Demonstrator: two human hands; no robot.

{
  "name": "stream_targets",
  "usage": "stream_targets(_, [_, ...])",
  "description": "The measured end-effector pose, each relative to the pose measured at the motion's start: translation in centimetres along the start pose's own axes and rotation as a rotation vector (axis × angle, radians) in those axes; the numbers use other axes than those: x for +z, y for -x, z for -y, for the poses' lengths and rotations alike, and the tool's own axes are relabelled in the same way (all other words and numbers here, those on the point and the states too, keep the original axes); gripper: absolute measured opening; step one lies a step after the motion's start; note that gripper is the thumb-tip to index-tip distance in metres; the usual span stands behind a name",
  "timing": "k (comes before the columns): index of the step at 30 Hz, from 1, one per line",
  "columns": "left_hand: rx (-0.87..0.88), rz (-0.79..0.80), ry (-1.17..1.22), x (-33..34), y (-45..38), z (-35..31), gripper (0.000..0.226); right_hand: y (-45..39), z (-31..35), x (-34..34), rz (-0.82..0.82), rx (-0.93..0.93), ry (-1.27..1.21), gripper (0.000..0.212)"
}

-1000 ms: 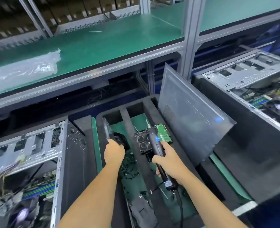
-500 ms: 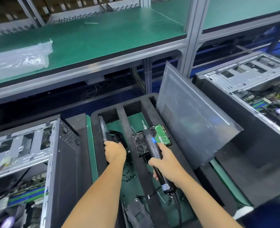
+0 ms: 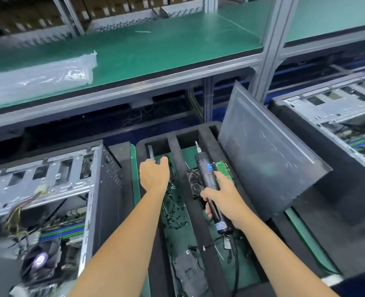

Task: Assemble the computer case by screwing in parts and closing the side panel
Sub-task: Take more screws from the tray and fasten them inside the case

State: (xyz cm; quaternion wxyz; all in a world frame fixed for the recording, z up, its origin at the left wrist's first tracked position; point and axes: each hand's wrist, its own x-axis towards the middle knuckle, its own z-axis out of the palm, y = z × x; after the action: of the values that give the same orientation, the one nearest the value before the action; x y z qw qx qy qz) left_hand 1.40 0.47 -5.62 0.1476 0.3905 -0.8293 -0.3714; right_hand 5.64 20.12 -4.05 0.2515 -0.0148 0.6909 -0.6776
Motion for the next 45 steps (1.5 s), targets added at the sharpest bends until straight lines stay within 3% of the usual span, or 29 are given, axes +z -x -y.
stream_targets(5, [0.174, -0.015, 0.271, -7.7, -1.0, -3.5, 0.03, -0.2, 3.3, 2.5, -0.018, -0.097, -0.092, 0.026])
stream_targets(11, [-0.029, 0.167, 0.856, -16.4, -1.5, -3.0, 0.009, 0.9, 6.9, 8.0, 0.048, -0.179, -0.234, 0.029])
stream_targets(18, [-0.047, 0.22, 1.032, -22.5, -0.4, 0.7, 0.011, 4.5, 9.7, 14.6, 0.037, -0.207, -0.23, 0.029])
stream_targets(23, [-0.061, 0.344, 1.123, -27.6, -0.5, 4.4, 0.018, 7.2, 10.3, 20.3, -0.005, -0.203, -0.241, 0.035])
stream_targets(29, [0.011, 0.589, 1.102, -34.9, -0.5, 9.8, 0.012, 9.5, 9.6, 27.8, -0.11, -0.181, -0.272, 0.03])
stream_targets(33, [0.114, 0.737, 1.009, -38.3, -1.3, 12.2, 0.045, 10.9, 9.3, 31.0, -0.129, -0.126, -0.326, 0.022])
stream_targets(37, [0.319, 0.945, 0.941, -40.1, -1.7, 13.8, 0.032, 11.6, 9.7, 32.5, -0.097, 0.023, -0.381, 0.015])
stream_targets(40, [0.394, 1.051, 0.849, -40.9, -2.0, 14.6, 0.048, 11.7, 9.1, 32.9, -0.073, 0.093, -0.397, 0.009])
stream_targets(42, [0.466, 1.014, 0.718, -41.2, -1.8, 14.7, 0.055, 11.5, 8.8, 33.1, -0.056, 0.148, -0.375, 0.008])
stream_targets(45, [0.641, 0.692, 0.388, -41.3, -1.4, 14.1, 0.042, 11.1, 8.5, 33.5, 0.008, 0.23, -0.364, 0.009])
